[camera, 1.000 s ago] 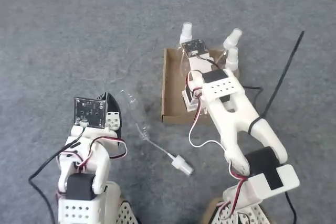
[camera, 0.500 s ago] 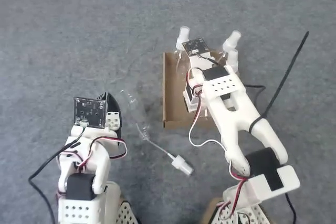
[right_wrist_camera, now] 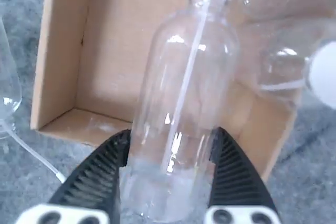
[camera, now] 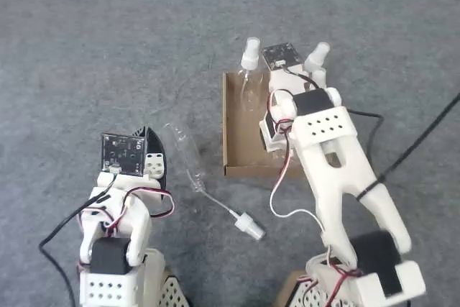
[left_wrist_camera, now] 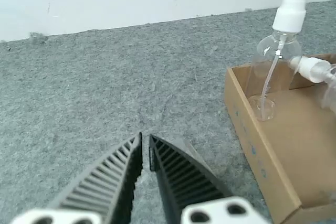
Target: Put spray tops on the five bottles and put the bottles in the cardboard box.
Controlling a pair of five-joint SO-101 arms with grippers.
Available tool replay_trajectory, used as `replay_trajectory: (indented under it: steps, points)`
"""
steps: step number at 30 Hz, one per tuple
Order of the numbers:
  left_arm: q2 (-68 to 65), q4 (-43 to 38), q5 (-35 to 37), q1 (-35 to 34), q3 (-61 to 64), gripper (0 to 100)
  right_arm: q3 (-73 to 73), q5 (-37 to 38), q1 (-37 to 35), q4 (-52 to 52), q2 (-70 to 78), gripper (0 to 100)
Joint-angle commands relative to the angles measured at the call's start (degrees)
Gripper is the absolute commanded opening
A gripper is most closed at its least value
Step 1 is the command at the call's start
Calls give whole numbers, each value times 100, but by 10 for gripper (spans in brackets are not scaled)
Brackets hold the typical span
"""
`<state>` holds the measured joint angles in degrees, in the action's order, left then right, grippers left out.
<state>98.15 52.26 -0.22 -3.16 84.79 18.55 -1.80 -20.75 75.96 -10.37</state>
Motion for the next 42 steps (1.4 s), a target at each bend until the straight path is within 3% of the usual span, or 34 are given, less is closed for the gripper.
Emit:
replay_trajectory:
  steps: [1, 29, 42]
  points:
    - [79, -149, -35, -35, -31, 13, -352, 53, 57, 136, -585, 63]
    - [79, -149, -35, -35, -31, 13, -343, 62, 66, 382, -2527, 63]
    - [79, -149, -35, -35, -22, 13, -9, 53, 66, -778, -4330, 60]
